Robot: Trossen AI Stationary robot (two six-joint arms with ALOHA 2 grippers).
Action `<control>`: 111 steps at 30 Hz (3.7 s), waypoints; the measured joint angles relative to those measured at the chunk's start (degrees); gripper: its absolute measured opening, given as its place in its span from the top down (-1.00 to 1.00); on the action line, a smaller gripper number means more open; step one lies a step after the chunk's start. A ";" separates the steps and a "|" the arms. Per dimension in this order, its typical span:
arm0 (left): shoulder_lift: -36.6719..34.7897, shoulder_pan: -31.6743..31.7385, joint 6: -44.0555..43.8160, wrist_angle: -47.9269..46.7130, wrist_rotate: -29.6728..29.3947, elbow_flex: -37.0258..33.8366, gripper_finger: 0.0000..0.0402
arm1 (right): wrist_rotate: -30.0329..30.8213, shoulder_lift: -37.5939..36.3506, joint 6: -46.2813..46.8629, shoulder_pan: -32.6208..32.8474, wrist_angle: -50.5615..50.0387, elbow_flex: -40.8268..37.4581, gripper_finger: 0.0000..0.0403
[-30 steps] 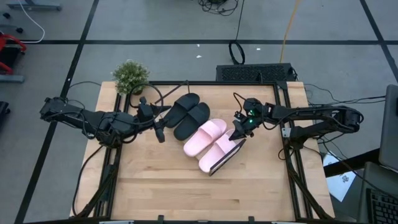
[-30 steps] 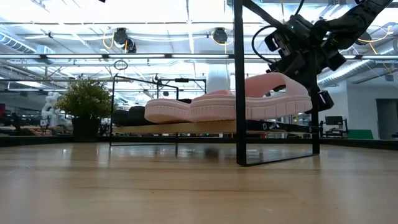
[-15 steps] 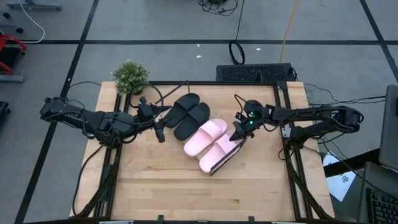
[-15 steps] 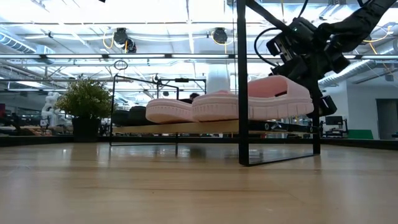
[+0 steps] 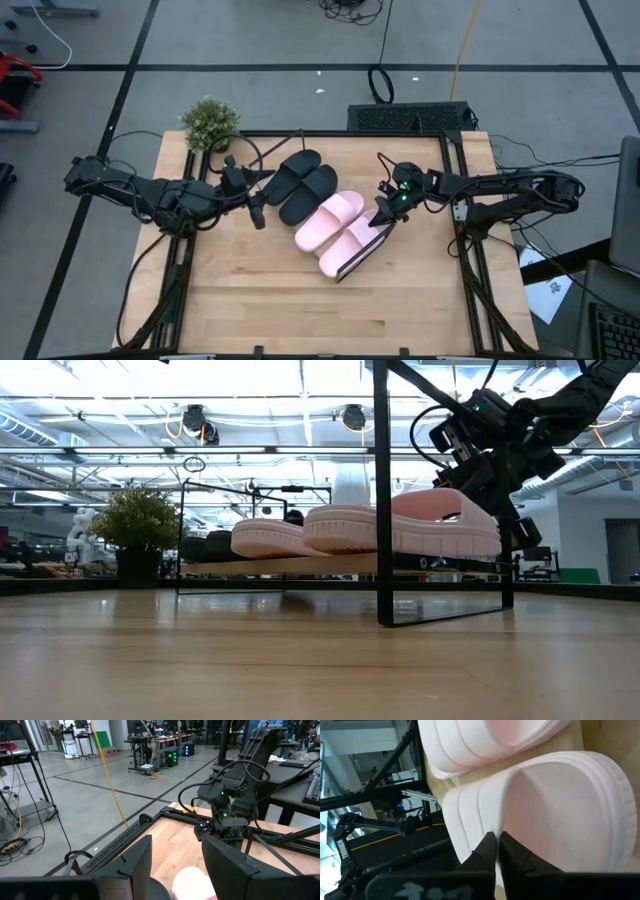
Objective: Pick and place slides into the shelf
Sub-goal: Put the pink slipper on the shelf, then return to Home Position
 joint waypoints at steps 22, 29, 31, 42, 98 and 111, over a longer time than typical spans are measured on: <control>0.00 0.01 0.79 0.00 0.00 0.00 0.12 | 0.55 0.00 -2.41 -0.08 2.04 -0.87 0.96; 0.00 0.01 0.79 0.00 0.00 0.00 0.12 | 3.08 0.00 -2.50 -0.09 0.41 -0.87 0.79; 0.00 0.02 0.81 0.00 0.01 0.00 0.12 | 3.11 0.00 -2.48 -0.11 0.58 -0.88 0.73; 0.00 0.00 0.85 -0.01 0.02 0.00 0.12 | 2.86 0.00 -1.20 -0.13 2.09 -0.87 0.39; -43.25 -0.11 -19.87 -31.02 31.17 -18.23 0.12 | -9.65 -61.89 -33.96 -25.62 -19.92 -0.91 0.37; -56.41 -0.11 -11.42 -2.93 32.88 -43.13 0.12 | -5.83 -67.04 -25.92 -24.94 15.38 -19.01 0.37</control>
